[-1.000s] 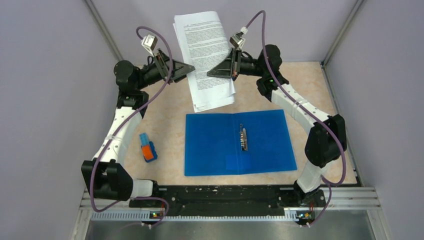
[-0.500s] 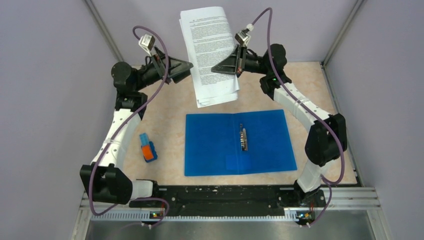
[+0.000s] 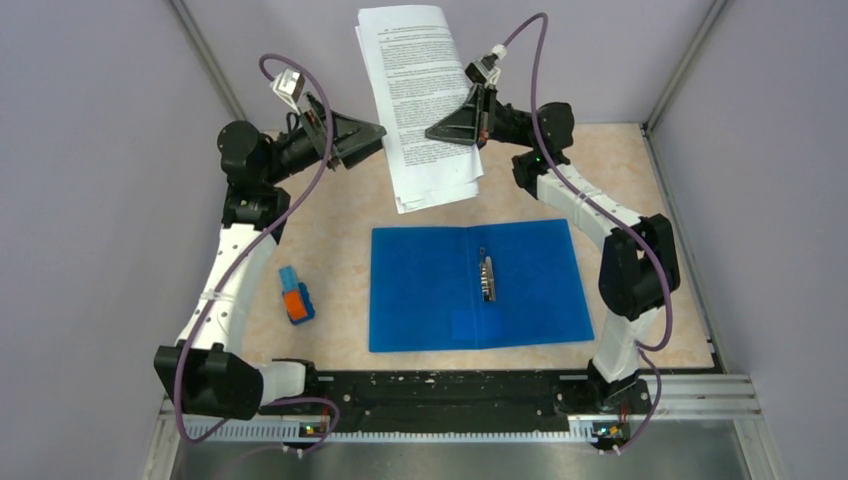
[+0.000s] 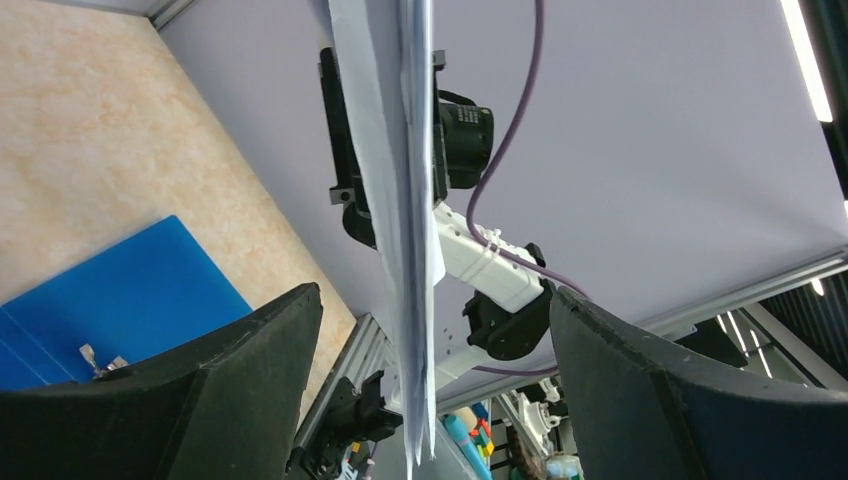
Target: Put the files into the folder
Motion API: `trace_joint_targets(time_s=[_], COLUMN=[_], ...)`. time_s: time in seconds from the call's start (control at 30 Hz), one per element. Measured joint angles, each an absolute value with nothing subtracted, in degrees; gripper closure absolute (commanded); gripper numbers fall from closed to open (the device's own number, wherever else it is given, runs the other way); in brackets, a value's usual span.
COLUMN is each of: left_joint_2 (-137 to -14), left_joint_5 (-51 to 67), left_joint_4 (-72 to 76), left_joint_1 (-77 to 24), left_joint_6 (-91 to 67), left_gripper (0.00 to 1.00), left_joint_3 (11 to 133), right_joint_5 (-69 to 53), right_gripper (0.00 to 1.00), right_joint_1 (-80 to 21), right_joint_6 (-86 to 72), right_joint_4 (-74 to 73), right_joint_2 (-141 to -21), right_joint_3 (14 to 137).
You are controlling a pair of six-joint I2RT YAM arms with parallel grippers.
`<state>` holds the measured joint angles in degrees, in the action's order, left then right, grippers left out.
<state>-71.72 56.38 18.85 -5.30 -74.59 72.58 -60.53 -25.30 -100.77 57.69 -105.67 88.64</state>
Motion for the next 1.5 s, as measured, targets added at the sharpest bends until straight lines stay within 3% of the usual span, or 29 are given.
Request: trace_joint_targets(time_s=[0.43,0.53,0.67,0.87,1.1,1.5], left_joint_2=[-74.22,-75.5,-76.2,-76.2,-76.18,-76.55], left_joint_5=[55.9,55.88,55.86,55.83,55.46,52.93], left_joint_4=[20.6,22.81,24.53,24.25,18.0,8.91], left_joint_1=[-7.44,-8.19,-8.58,-8.64,-8.71,-9.61], left_joint_6=[-75.07,-76.6,-78.15,-77.67,-73.03,-65.58], left_gripper=[0.08,0.15,0.3,0.5,0.46,0.4], left_joint_3=[73.19,73.89,74.22,74.96,76.44,77.58], right_joint_5=[-60.8,-60.95,-61.25,-60.49,-59.35,-59.31], right_gripper=[1.0,1.0,1.0,1.0,1.0,1.0], right_joint_1=[-25.32,-25.32,-25.34,-25.34,-25.36,-25.41], right_joint_6=[-102.65,-101.75,-97.51,-83.5,-73.67,-71.72], right_joint_4=[59.94,59.0,54.41,36.34,24.23,22.46], right_joint_2=[-105.67,-105.67,-105.65,-104.95,-102.37,-100.55], right_joint_3=[89.06,89.06,89.06,89.56,91.11,91.29])
